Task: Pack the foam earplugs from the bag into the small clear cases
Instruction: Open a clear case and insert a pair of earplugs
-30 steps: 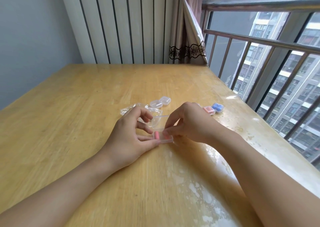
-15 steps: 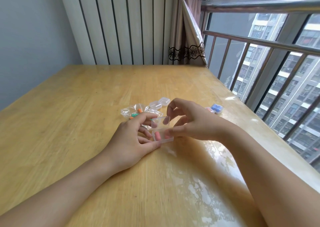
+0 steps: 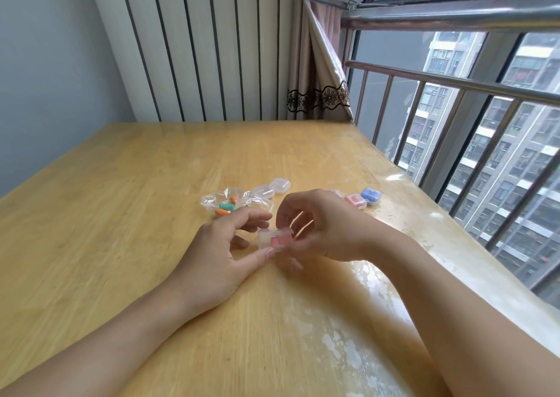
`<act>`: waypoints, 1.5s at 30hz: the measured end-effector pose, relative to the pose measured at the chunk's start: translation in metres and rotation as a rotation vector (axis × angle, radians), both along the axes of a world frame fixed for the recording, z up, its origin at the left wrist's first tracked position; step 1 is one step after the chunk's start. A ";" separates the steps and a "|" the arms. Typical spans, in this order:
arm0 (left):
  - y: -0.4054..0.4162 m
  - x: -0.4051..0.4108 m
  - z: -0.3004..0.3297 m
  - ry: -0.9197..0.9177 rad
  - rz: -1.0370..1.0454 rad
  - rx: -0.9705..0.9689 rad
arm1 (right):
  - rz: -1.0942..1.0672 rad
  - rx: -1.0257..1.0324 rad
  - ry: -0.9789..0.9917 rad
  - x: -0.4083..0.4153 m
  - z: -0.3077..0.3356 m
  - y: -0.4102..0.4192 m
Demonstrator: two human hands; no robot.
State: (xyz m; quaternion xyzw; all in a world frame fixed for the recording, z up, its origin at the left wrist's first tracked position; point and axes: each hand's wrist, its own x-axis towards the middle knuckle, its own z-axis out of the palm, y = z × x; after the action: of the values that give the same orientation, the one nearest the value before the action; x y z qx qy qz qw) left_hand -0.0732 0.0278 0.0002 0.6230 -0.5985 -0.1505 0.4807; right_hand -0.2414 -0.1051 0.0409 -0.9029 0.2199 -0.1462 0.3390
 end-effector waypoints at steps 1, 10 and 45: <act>-0.001 0.000 0.001 0.013 -0.002 -0.013 | -0.005 0.026 -0.029 -0.002 0.002 -0.002; 0.002 -0.005 0.010 0.329 0.029 -0.230 | 0.019 0.162 -0.349 -0.001 0.017 0.008; -0.007 0.034 0.000 -0.335 0.246 0.111 | -0.507 -0.187 -0.243 -0.012 -0.012 -0.040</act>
State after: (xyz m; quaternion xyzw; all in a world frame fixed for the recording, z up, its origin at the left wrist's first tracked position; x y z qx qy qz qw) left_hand -0.0388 0.0208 0.0004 0.7331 -0.5802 -0.0177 0.3544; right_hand -0.2537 -0.1454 0.0291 -0.8223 0.3819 -0.3531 0.2308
